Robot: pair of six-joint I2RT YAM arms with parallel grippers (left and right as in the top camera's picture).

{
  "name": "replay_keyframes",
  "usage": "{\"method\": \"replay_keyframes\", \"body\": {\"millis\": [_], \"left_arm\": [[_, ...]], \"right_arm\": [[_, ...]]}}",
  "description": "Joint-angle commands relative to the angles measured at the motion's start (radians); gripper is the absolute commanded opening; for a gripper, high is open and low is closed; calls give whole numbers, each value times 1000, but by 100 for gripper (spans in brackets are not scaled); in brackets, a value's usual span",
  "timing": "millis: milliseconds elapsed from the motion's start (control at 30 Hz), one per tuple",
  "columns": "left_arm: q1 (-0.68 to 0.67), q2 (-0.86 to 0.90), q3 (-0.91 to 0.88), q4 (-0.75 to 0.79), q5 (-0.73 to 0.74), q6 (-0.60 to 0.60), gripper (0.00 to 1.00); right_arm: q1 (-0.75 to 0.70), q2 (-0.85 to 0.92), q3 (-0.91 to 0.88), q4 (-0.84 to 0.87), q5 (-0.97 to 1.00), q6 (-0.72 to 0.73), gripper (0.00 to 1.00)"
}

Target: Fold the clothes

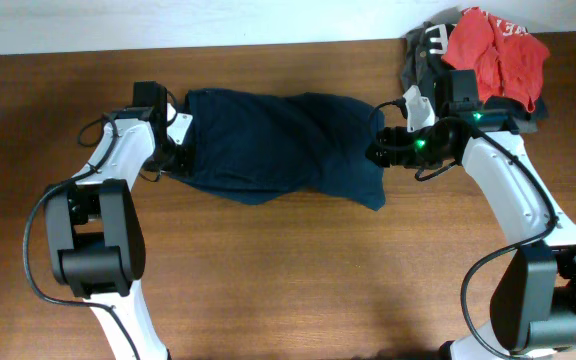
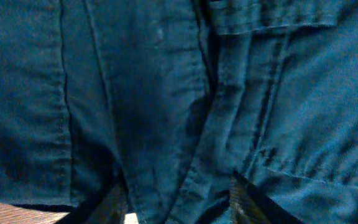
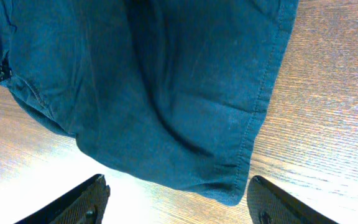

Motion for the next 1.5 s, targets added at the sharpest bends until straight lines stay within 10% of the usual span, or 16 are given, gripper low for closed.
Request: {"method": "replay_keyframes", "body": {"millis": [0,167,633,1233,1467], "left_arm": [[4,16,-12,-14,15,23,47],[3,16,-12,-58,22,23,1],[-26,-121,439,-386,179,11,1],[-105,-220,541,-262,190,-72,1],[-105,-231,544,-262,190,-71,1]], "right_arm": [[5,-26,17,-3,10,-11,76],[5,-26,17,-7,10,-11,76],[6,-26,-18,-39,20,-52,76],[180,-21,-20,-24,127,-75,82],[156,26,-47,-24,271,203,81]]}}
